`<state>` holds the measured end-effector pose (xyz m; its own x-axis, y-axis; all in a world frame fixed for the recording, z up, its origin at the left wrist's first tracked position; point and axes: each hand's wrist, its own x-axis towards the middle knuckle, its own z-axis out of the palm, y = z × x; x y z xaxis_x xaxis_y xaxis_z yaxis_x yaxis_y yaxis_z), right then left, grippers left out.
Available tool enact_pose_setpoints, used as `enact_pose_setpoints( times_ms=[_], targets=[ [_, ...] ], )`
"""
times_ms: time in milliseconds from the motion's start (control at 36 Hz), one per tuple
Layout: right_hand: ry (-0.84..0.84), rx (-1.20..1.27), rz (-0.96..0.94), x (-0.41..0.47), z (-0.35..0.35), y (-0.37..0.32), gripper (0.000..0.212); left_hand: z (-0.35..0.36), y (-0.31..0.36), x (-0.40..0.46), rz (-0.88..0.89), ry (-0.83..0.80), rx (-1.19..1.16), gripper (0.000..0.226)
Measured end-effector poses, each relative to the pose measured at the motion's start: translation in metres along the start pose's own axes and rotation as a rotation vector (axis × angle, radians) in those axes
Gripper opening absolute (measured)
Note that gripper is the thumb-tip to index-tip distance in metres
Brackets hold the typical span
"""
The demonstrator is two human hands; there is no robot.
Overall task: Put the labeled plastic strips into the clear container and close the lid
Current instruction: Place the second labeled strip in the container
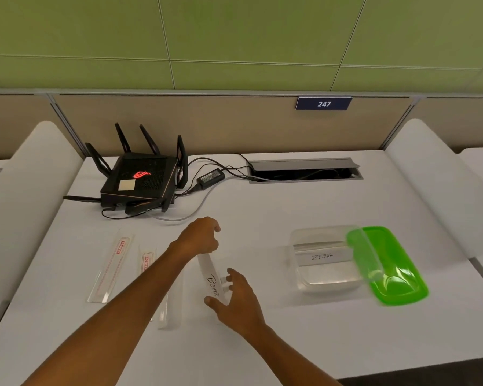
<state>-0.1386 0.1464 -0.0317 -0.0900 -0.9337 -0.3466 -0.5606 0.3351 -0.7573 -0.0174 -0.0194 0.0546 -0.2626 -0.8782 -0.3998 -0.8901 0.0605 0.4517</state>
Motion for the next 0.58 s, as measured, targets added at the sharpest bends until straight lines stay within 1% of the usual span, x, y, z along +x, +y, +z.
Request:
enact_pose_setpoints(
  times_ms=[194,306,361,472,583],
  targets=[
    [0.129,-0.135,-0.141,0.001,-0.031,-0.006,0.084,-0.019,0.028,-0.016,-0.121,0.123,-0.135,0.054],
    [0.189,-0.213,-0.241,0.004,-0.062,-0.014,0.076,-0.033,0.048,-0.024,-0.196,0.196,-0.304,0.049],
    [0.206,-0.261,-0.3,0.004,-0.08,-0.017,0.074,-0.039,0.059,-0.027,-0.224,0.206,-0.377,0.046],
    [0.224,-0.388,-0.421,0.007,-0.121,-0.022,0.067,-0.045,0.082,-0.031,-0.217,0.227,-0.53,0.04],
    [0.232,-0.502,-0.491,0.012,-0.171,-0.017,0.066,-0.04,0.107,-0.033,-0.165,0.266,-0.675,0.035]
  ],
)
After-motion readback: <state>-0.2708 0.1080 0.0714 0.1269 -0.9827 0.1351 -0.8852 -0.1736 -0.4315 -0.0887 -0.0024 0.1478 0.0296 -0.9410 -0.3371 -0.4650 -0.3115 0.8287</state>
